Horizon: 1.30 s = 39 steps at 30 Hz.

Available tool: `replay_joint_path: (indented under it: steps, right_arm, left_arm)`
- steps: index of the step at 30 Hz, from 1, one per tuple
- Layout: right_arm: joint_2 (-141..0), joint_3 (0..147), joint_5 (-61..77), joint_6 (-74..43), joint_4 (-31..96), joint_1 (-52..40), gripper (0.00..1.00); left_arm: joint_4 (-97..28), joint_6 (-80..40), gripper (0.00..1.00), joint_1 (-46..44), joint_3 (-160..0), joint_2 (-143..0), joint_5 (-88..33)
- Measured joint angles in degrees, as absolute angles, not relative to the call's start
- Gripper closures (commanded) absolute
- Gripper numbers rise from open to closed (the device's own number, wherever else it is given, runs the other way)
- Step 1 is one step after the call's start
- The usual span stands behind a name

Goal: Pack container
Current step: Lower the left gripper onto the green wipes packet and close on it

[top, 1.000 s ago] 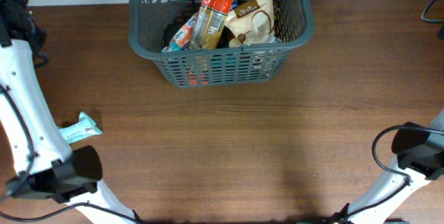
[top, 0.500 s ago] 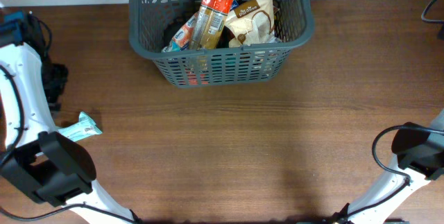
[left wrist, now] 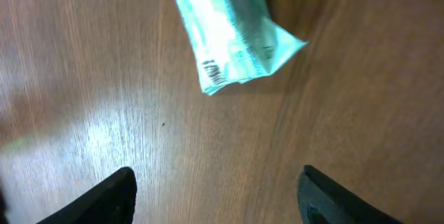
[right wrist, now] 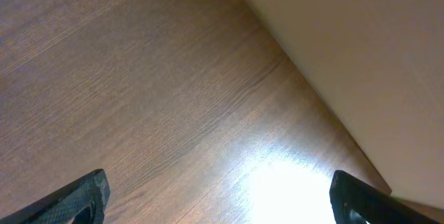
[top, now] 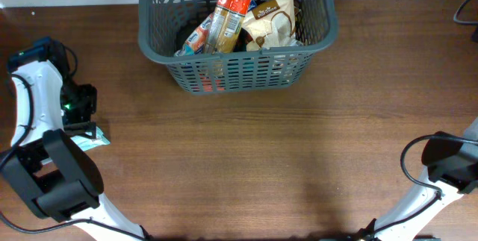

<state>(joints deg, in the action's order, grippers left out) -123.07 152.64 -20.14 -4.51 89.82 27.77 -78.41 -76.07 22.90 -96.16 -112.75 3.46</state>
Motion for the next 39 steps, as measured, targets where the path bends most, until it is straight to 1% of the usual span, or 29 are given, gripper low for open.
replay_joint_path:
  steps: [12, 21, 26, 30, 39]
  right_arm:
    - [-123.1, 152.6, -20.2, -4.5, 89.8, 27.8, 0.01]
    - [-123.1, 152.6, -20.2, -4.5, 89.8, 27.8, 0.01]
    - [-123.1, 152.6, -20.1, -4.5, 89.8, 27.8, 0.01]
    - [-123.1, 152.6, -20.2, -4.5, 89.8, 27.8, 0.01]
    - [-123.1, 152.6, -20.2, -4.6, 89.8, 27.8, 0.01]
  left_arm:
    - [-79.3, -80.0, 0.31, 24.1, -96.1, -112.7, 3.6]
    - [-82.2, -80.2, 0.30, 25.9, -96.1, -112.7, 6.9]
    - [-79.4, -80.0, 0.30, 26.1, -94.4, -112.7, 7.7]
    - [-76.7, -79.8, 0.30, 27.4, -90.2, -112.7, 7.7]
    - [-75.7, -79.3, 0.30, 29.5, -86.3, -112.7, 9.1]
